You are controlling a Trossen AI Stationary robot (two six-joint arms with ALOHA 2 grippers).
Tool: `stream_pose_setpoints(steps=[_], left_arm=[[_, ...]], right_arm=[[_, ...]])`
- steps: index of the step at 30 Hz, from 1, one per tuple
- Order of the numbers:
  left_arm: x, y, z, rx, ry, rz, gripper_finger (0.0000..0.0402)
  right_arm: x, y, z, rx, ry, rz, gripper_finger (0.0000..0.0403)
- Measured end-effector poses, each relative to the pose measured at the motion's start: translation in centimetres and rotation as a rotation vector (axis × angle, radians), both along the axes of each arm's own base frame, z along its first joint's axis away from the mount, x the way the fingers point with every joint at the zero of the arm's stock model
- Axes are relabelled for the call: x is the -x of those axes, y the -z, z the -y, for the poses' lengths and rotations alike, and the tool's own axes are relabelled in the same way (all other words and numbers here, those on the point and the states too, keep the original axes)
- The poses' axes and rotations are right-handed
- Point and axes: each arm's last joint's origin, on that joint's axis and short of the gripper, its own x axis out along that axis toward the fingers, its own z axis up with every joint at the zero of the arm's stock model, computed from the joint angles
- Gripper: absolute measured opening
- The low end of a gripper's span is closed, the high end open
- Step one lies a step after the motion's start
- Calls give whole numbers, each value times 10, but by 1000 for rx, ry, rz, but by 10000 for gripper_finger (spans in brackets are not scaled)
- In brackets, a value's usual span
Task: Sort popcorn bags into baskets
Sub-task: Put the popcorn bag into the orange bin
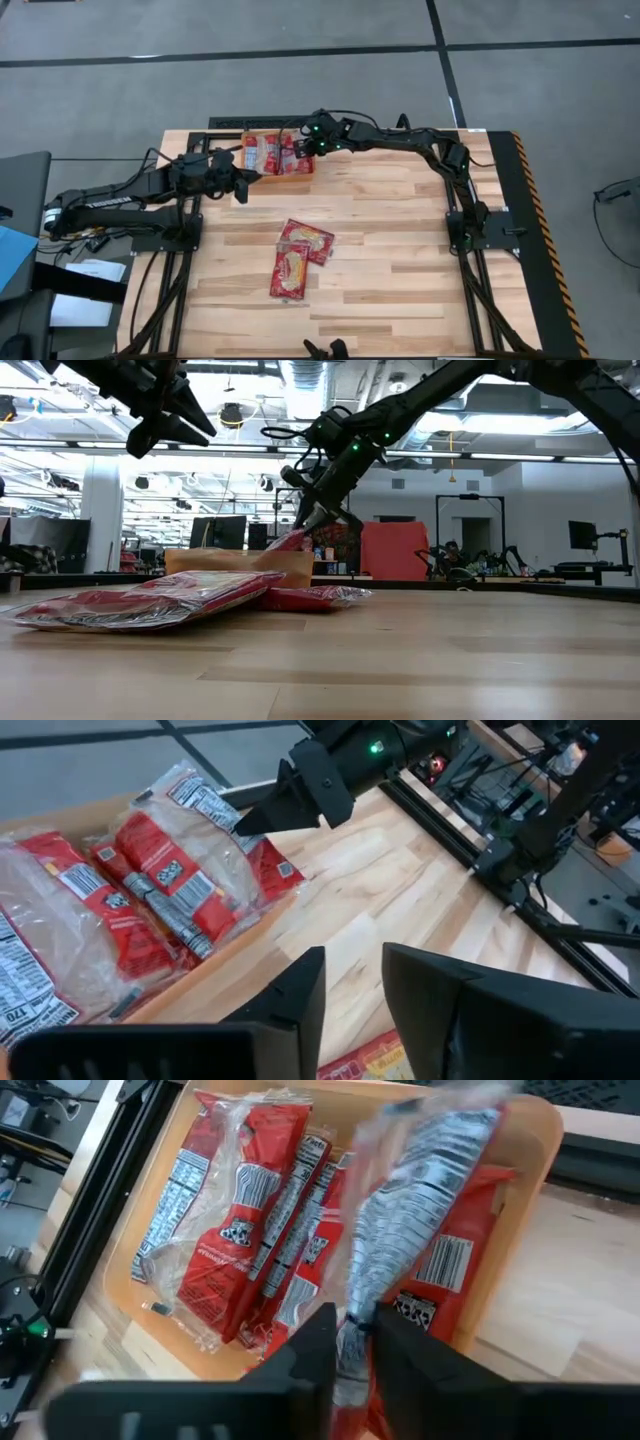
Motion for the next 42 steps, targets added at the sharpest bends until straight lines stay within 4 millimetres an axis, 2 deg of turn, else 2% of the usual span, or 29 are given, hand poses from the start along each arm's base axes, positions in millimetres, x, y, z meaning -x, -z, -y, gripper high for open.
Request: stream_pose_setpoints(steps=[8,14,18,21,24,28,32,37,42], left_arm=[[0,1,0,-22,10,-20,151],[2,6,1,-24,19,-93,171],[1,12,2,-46,109,-119,174],[-3,26,4,-20,183,-149,174],[-11,44,5,-11,244,-174,173],[-25,68,10,3,328,-113,173],[-39,86,19,30,407,-165,173],[-52,105,44,159,480,-227,173],[-53,114,79,355,441,-245,173]], right_arm=[[5,-6,3,26,-20,-19,182],[25,-41,8,62,-7,-6,208],[44,-65,-7,58,-56,-85,209],[58,-85,-34,57,-140,-164,203],[67,-101,-71,52,-238,-221,197],[75,-119,-129,31,-360,-256,194],[82,-130,-192,22,-446,-275,197],[89,-120,-259,1,-450,-310,202],[91,-90,-299,-53,-429,-306,203]])
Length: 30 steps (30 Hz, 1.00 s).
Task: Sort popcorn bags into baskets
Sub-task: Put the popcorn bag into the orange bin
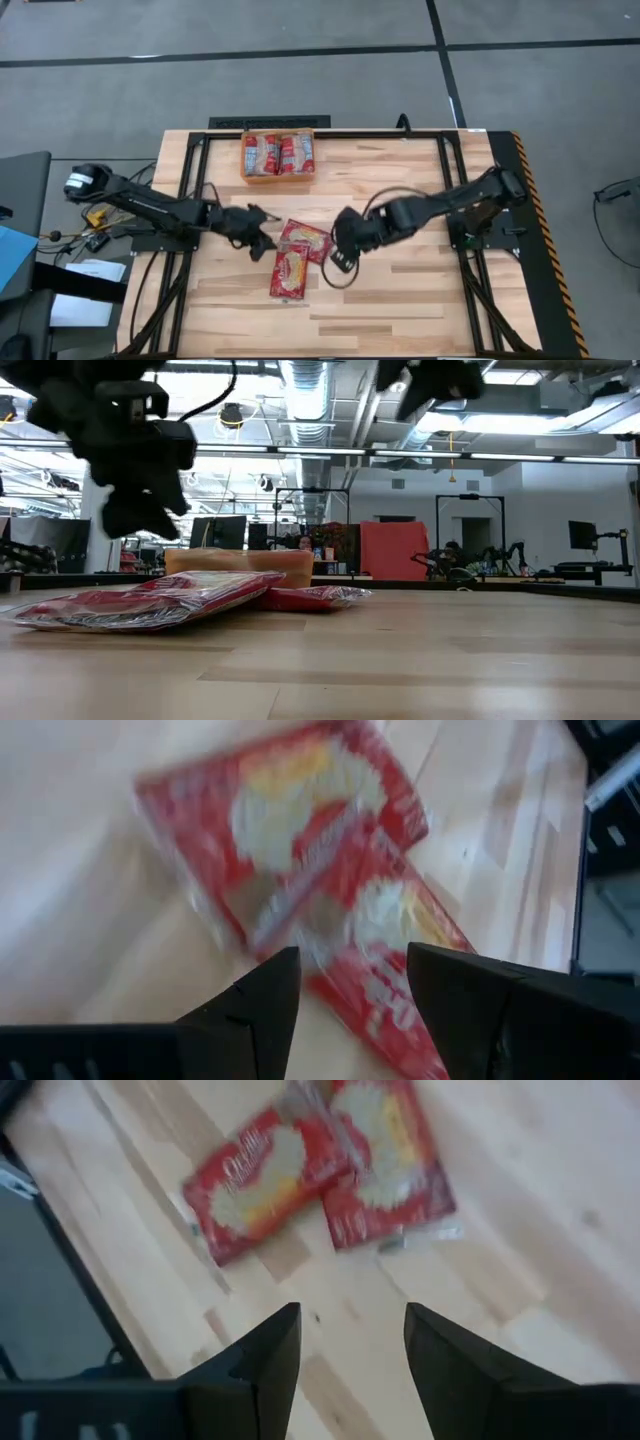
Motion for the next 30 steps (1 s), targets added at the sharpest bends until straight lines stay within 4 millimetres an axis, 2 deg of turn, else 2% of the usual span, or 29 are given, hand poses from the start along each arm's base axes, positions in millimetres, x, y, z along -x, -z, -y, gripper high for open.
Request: stream_pose_setpoints(steps=[3,7,11,13,16,23,27,30], left_arm=[[6,0,24,66,-77,1,173],[18,-1,52,120,-195,44,173],[30,-3,70,151,-286,111,173],[34,-2,77,153,-319,137,173],[35,5,85,143,-345,142,173],[13,33,107,204,-339,191,173],[5,53,115,230,-359,176,173],[-3,63,122,252,-361,158,173]], right_arm=[[-2,28,-15,-52,36,57,203],[-2,71,-24,-139,137,165,204],[-2,110,-30,-250,263,321,204],[2,126,-33,-258,306,338,204],[-4,137,-39,-285,315,393,205],[-26,162,-52,-295,313,416,205],[-40,177,-52,-291,321,418,205],[-44,175,-49,-292,326,425,205]])
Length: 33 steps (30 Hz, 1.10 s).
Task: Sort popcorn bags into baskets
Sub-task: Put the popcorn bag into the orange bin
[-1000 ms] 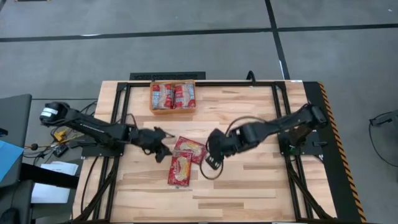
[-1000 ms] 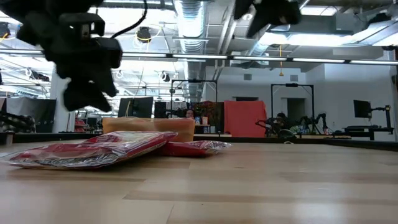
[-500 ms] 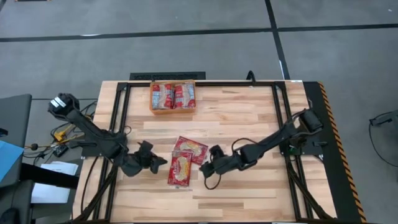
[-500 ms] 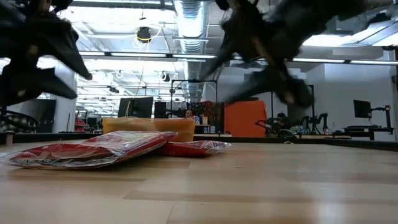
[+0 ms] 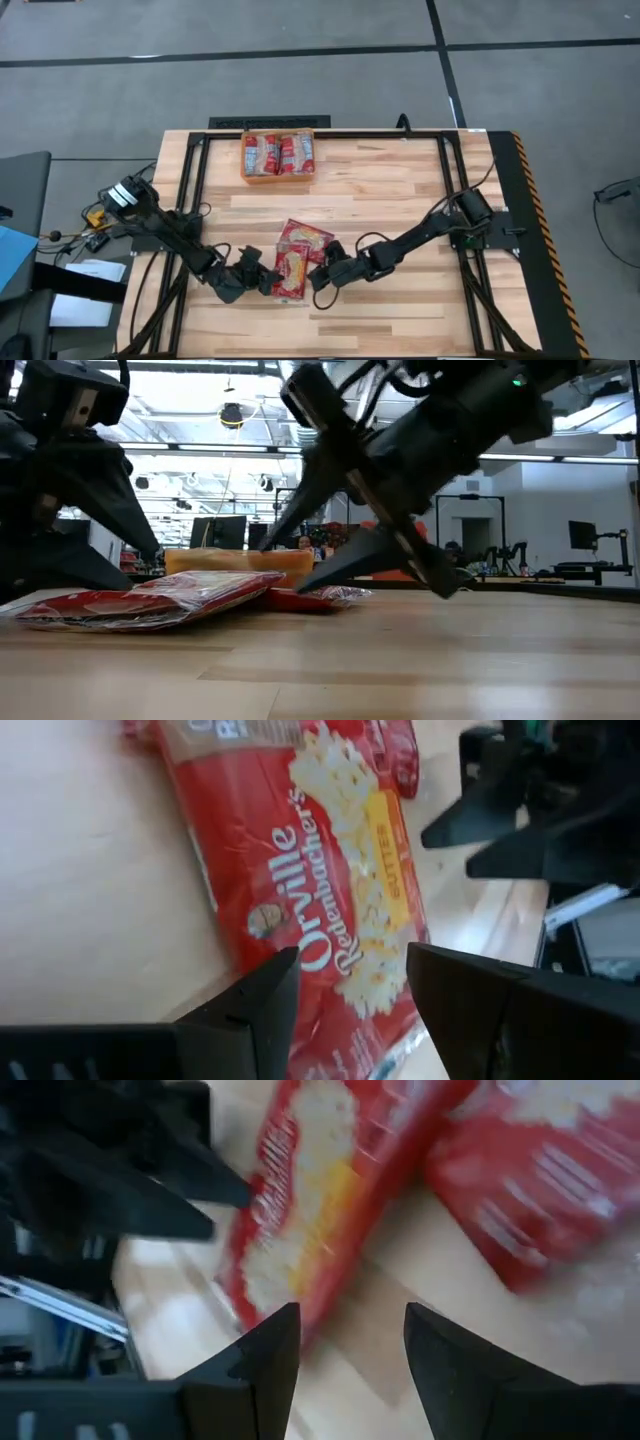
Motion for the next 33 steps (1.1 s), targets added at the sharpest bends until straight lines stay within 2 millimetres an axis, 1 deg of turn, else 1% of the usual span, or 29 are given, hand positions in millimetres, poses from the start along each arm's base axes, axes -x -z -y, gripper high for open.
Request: stream_pose_setpoints(steps=[2,5,10,16,29,33], left_arm=[[-6,6,5,-31,14,-24,173],[-13,10,9,-71,27,-40,173],[-22,8,9,-77,54,-72,173],[-27,8,5,-61,59,-85,173],[-28,8,4,-56,41,-80,173],[-30,7,2,-44,10,-70,173]], right_arm=[[-2,-2,3,11,5,9,205],[-4,-1,12,31,20,-2,205],[-8,-1,23,7,57,-6,205],[-7,-1,21,5,56,-10,205],[-5,-1,18,1,113,0,205],[-4,1,16,2,112,-19,201]])
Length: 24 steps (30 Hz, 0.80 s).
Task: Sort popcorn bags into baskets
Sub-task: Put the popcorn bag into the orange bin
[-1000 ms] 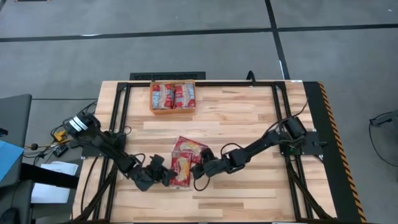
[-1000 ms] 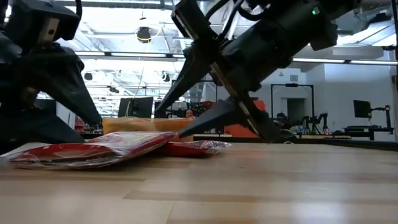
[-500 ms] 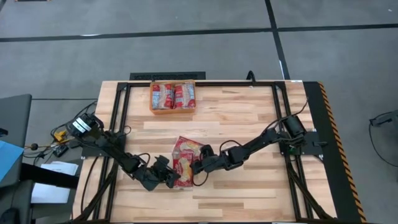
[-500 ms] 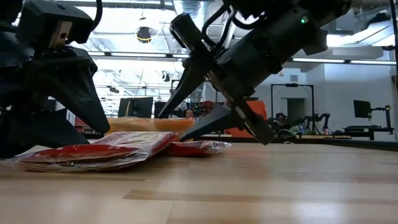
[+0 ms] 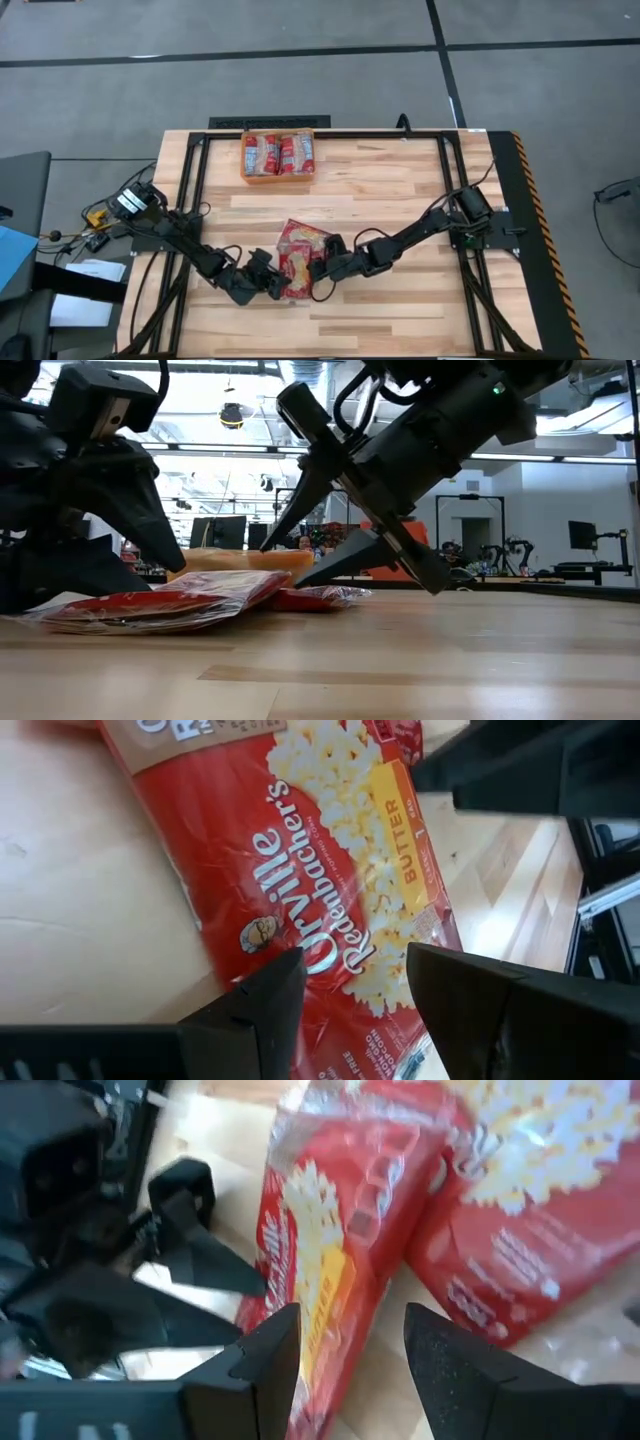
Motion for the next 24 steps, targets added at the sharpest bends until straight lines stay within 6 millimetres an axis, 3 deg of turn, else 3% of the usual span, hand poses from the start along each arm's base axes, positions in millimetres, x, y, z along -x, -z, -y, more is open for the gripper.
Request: stream_pose_setpoints(steps=[7,11,15,19,24], left_arm=[[-1,0,-1,0,-7,4,173],[-1,0,-1,-2,-9,5,173],[-2,0,-2,-5,-11,5,173],[-2,0,-2,-9,-9,4,173],[-2,-1,-1,-9,-8,8,173]], right_arm=[[0,1,1,10,18,-5,197],[-6,16,-4,9,11,-21,199],[-28,19,-17,-27,-49,7,202],[-45,17,-15,-15,-131,-6,200],[-53,10,-6,-4,-160,-86,149]])
